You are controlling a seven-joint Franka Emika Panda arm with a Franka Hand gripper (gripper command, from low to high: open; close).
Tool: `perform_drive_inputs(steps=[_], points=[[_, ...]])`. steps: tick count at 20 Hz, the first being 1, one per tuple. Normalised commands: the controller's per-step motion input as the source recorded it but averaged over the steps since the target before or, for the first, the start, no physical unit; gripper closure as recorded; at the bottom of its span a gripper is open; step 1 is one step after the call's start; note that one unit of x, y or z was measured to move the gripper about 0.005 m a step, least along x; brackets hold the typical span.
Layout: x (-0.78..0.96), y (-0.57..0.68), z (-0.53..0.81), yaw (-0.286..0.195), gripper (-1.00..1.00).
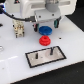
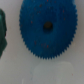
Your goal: Insert the blue gear onto the right peg, followed by the red gear
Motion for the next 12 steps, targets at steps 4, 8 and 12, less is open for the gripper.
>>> perform_drive_inputs(steps=[4,8,12], points=[[-0.13,0.04,-0.16,0.0,1.0],[-0.2,0.01,-0.12,0.0,1.0],[-0.35,0.0,-0.14,0.0,1.0]])
